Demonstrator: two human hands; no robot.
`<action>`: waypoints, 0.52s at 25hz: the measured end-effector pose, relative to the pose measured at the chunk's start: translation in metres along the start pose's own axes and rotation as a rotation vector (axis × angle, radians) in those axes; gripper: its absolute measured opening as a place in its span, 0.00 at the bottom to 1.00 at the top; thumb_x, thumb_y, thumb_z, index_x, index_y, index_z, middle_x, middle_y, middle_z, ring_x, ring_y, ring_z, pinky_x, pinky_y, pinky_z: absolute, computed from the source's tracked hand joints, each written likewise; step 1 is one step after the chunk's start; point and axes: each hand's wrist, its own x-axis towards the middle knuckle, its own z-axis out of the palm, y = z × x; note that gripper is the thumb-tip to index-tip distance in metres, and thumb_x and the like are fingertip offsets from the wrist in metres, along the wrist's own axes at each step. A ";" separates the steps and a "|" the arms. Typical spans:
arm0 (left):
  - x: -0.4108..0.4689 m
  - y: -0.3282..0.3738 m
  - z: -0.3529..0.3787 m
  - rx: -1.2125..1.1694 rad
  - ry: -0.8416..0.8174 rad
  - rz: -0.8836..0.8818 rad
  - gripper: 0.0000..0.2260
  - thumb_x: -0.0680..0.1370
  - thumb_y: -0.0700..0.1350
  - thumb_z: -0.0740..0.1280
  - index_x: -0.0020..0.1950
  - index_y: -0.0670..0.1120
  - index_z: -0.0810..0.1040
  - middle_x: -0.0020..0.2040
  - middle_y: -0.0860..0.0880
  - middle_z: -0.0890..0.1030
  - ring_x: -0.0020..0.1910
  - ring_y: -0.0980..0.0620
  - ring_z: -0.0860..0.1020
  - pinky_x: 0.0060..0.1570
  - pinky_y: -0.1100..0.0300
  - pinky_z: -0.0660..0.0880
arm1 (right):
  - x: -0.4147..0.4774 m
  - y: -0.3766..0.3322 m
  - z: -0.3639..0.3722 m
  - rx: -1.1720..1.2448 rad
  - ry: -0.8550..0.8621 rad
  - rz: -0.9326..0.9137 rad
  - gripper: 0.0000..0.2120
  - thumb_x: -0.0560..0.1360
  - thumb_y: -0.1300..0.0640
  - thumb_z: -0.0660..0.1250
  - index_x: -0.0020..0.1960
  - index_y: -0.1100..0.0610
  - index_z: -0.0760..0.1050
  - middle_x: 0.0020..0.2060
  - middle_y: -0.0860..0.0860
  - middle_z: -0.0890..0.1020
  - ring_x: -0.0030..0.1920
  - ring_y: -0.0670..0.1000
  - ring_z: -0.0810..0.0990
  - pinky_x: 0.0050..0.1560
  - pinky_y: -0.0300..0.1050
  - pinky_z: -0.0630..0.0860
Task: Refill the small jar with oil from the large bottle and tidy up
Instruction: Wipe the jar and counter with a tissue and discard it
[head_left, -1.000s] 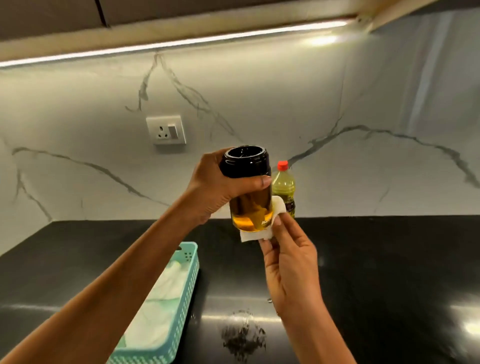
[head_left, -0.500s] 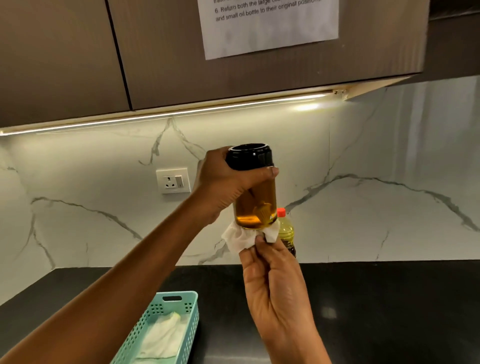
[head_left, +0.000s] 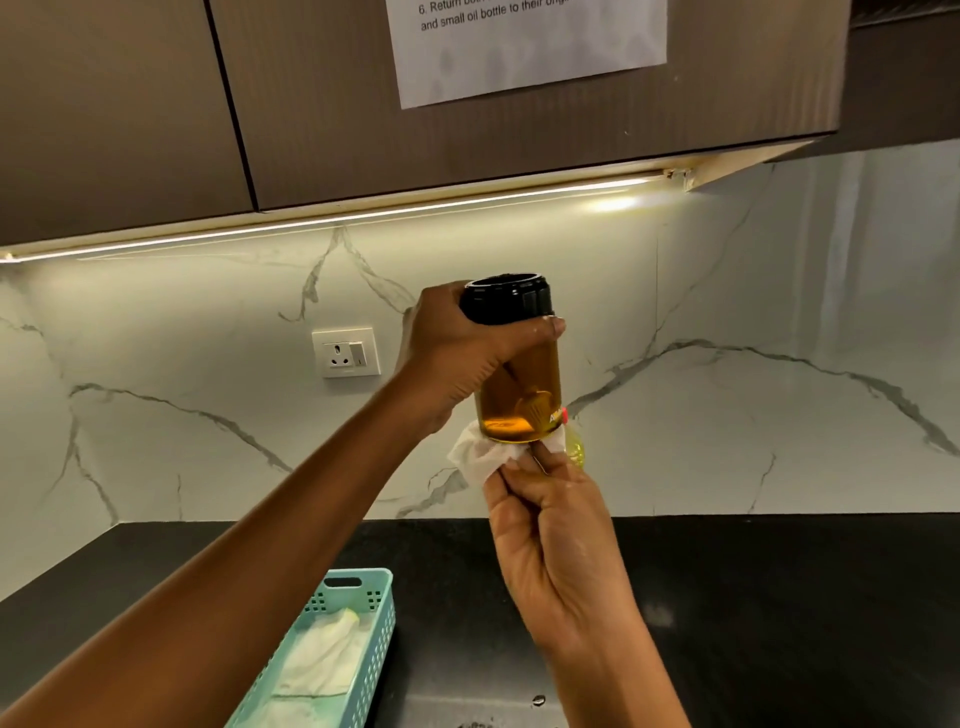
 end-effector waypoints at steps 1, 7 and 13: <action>0.001 -0.001 0.000 -0.006 0.010 -0.011 0.15 0.60 0.52 0.79 0.41 0.53 0.79 0.41 0.53 0.82 0.48 0.51 0.80 0.47 0.56 0.78 | -0.004 -0.003 -0.004 0.014 -0.003 -0.010 0.17 0.76 0.72 0.55 0.58 0.59 0.75 0.53 0.57 0.82 0.53 0.55 0.81 0.49 0.45 0.77; 0.000 -0.005 0.008 -0.051 0.015 -0.046 0.18 0.53 0.57 0.75 0.38 0.54 0.79 0.39 0.55 0.82 0.45 0.53 0.80 0.47 0.55 0.79 | 0.015 -0.018 -0.009 -0.015 -0.040 -0.062 0.20 0.76 0.75 0.53 0.62 0.60 0.73 0.52 0.56 0.82 0.50 0.51 0.81 0.55 0.44 0.74; 0.004 0.001 0.004 -0.075 -0.131 -0.036 0.18 0.55 0.55 0.78 0.41 0.52 0.79 0.38 0.54 0.82 0.45 0.53 0.80 0.42 0.62 0.77 | 0.021 -0.025 -0.031 0.212 -0.257 -0.055 0.34 0.59 0.72 0.70 0.64 0.62 0.70 0.59 0.63 0.78 0.61 0.61 0.76 0.61 0.57 0.71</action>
